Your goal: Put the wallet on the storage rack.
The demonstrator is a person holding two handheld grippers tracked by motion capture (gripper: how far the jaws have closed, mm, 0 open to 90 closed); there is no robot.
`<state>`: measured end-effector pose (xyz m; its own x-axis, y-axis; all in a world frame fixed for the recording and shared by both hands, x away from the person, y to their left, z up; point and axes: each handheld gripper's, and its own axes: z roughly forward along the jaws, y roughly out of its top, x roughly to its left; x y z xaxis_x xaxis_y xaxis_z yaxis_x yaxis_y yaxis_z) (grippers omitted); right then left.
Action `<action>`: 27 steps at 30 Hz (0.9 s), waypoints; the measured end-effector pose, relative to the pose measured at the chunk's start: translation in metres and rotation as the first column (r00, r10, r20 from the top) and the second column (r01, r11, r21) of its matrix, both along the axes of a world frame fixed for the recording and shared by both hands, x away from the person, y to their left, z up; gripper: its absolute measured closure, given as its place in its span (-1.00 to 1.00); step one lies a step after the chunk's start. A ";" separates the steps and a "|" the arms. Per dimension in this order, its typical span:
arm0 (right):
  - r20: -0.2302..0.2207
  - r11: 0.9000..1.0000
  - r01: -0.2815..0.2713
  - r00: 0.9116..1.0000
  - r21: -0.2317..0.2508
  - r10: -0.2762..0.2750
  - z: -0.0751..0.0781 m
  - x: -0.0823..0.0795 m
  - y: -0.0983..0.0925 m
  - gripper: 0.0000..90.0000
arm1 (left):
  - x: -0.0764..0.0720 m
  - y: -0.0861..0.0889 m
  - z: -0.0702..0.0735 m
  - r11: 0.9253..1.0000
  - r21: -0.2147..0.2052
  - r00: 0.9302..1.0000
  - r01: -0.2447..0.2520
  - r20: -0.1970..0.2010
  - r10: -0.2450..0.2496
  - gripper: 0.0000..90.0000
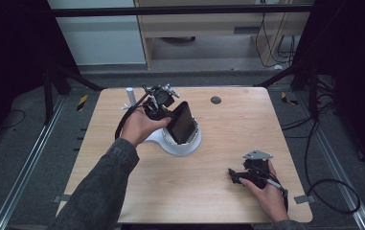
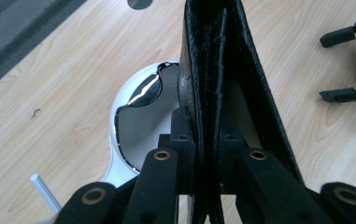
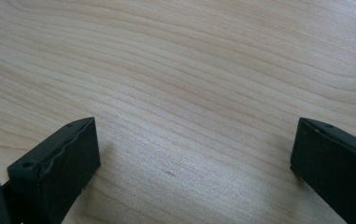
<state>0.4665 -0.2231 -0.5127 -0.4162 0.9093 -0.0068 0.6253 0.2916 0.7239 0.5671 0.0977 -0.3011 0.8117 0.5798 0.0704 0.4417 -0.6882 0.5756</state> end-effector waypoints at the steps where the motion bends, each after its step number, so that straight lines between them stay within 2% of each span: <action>1: 0.001 1.000 -0.001 1.000 0.001 0.001 0.000 0.000 0.000 -0.97 | 0.001 -0.001 0.000 1.000 0.000 1.000 0.003 -0.004 -0.003 0.81; 5: 0.000 1.000 -0.004 1.000 0.001 0.004 0.000 0.001 0.000 -0.97 | 0.005 -0.007 0.000 1.000 -0.001 1.000 0.006 -0.018 -0.006 0.80; 17: 0.004 1.000 -0.014 1.000 -0.001 0.014 0.000 0.002 0.001 -0.97 | 0.020 -0.007 -0.001 1.000 -0.010 0.999 -0.019 -0.048 0.019 0.77; 22: 0.004 1.000 -0.016 1.000 -0.002 0.016 0.000 0.002 0.001 -0.97 | 0.021 -0.007 -0.001 0.999 -0.021 0.999 -0.037 -0.026 0.036 0.65; 25: 0.003 1.000 -0.018 1.000 -0.003 0.018 0.000 0.002 0.001 -0.97 | 0.020 -0.004 0.000 0.997 -0.029 0.997 -0.068 0.018 0.069 0.50; 26: 0.003 1.000 -0.018 1.000 -0.003 0.018 0.000 0.002 0.001 -0.97 | 0.020 -0.004 0.000 0.997 -0.029 0.997 -0.068 0.018 0.069 0.49; 27: 0.003 1.000 -0.018 1.000 -0.003 0.018 0.000 0.002 0.001 -0.97 | 0.018 -0.002 0.002 0.997 -0.030 0.996 -0.075 0.039 0.076 0.49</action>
<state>0.4688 -0.2223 -0.5129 -0.4329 0.9014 -0.0104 0.6174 0.3049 0.7251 0.5850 0.0952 -0.2992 0.7625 0.6415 0.0845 0.4676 -0.6366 0.6132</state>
